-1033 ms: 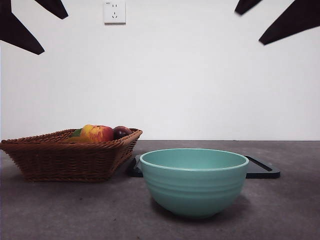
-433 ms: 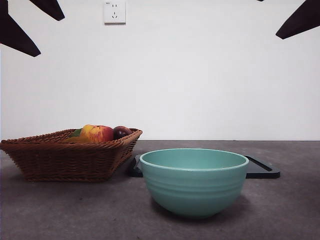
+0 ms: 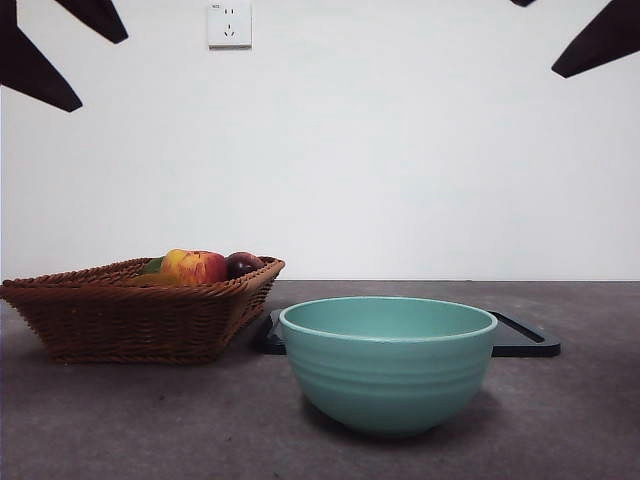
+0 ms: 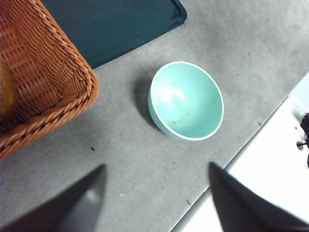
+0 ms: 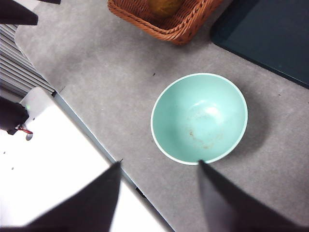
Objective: Pick up the wifruite, put it on the bowl, pick up the plate, put it on desk
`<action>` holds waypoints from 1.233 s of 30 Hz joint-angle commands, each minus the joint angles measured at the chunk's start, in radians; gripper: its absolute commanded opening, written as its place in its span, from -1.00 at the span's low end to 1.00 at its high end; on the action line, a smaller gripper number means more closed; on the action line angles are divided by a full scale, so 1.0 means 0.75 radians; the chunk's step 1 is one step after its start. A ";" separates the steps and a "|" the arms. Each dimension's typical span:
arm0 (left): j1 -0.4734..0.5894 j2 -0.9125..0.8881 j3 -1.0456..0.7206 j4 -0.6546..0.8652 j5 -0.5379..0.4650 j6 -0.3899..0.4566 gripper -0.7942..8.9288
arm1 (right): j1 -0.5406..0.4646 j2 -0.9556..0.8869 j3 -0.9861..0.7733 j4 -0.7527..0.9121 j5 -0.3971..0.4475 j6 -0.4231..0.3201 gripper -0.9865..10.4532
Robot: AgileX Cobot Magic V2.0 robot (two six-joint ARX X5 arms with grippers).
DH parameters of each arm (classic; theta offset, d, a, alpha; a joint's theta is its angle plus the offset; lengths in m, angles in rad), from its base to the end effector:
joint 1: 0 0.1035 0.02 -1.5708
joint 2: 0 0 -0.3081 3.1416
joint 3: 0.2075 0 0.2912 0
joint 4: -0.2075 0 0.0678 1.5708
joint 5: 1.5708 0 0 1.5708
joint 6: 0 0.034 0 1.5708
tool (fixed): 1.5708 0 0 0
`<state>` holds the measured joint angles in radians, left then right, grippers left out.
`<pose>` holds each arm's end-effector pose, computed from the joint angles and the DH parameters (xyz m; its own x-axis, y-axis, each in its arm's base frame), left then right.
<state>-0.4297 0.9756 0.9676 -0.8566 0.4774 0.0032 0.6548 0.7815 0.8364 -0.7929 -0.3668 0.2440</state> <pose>0.1719 -0.0960 0.3418 0.3326 -0.6578 -0.6758 0.6433 0.6822 -0.3475 0.1164 0.1048 0.3291 0.3294 0.7050 -0.6280 -0.6269 0.6607 0.4129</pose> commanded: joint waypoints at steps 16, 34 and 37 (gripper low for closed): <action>-0.006 0.009 0.014 0.006 0.007 0.012 -0.82 | 0.012 0.010 0.021 0.013 0.002 -0.023 -0.81; -0.003 -0.020 0.014 0.035 -0.028 0.053 -0.82 | 0.012 0.010 0.021 0.013 0.002 -0.023 -0.81; 0.031 -0.079 0.012 0.109 -0.139 0.148 -0.82 | 0.012 0.010 0.021 0.013 0.002 -0.023 -0.81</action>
<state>-0.4114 0.9287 0.9672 -0.8043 0.3943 0.0509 0.6548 0.7815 0.8364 -0.7921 -0.3660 0.2359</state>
